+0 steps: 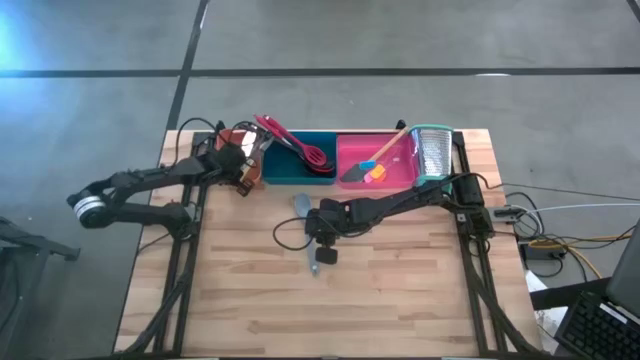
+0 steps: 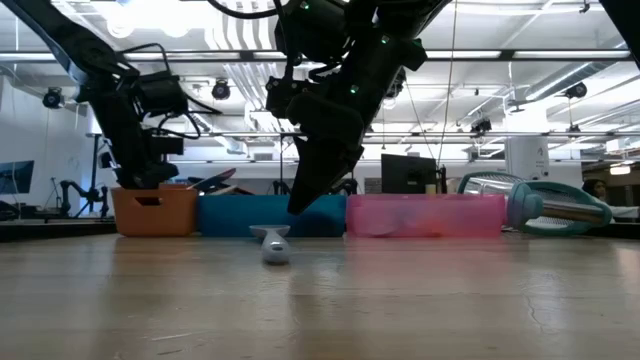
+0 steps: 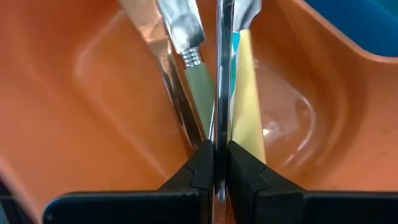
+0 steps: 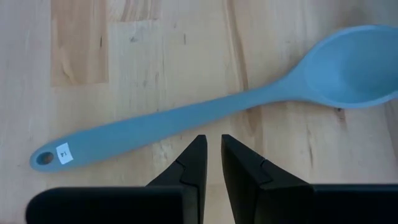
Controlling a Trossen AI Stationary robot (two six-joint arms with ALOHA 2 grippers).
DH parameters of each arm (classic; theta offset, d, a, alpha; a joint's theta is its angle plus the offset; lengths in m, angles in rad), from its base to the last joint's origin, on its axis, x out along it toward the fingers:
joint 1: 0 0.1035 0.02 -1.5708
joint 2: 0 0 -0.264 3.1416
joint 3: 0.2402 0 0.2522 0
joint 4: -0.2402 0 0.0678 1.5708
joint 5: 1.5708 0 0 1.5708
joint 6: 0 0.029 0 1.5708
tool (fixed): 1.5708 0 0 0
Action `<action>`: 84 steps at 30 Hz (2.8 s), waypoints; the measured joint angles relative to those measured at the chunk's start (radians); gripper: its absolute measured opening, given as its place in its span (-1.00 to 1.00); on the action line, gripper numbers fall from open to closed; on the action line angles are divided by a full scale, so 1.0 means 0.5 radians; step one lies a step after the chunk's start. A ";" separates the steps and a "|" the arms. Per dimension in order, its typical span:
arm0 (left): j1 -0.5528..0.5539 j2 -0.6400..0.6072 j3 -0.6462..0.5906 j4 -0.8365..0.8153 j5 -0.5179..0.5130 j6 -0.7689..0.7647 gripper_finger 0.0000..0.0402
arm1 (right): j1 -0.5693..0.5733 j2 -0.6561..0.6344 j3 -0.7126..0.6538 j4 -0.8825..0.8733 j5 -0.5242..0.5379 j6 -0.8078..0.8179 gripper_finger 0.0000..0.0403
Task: Pick & Place Kitchen Items
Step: Put the silver knife into the orange bin, then adjust the orange bin on the table
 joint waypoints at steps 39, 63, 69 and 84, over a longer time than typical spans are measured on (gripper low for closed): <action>0.044 -0.336 0.646 -1.217 -0.387 -0.202 -0.16 | 0.001 0.000 -0.009 0.011 -0.003 0.037 -0.78; 0.210 0.346 0.615 -1.205 -0.986 -0.771 -0.35 | 0.001 0.001 -0.009 0.100 -0.008 -0.014 -0.78; 0.211 0.500 0.608 -1.086 -0.943 -1.022 -0.35 | 0.001 0.001 -0.010 0.100 -0.010 -0.015 -0.79; 0.178 0.541 0.602 -0.875 -0.779 -1.215 -0.38 | 0.001 0.001 -0.009 0.100 -0.010 -0.020 -0.79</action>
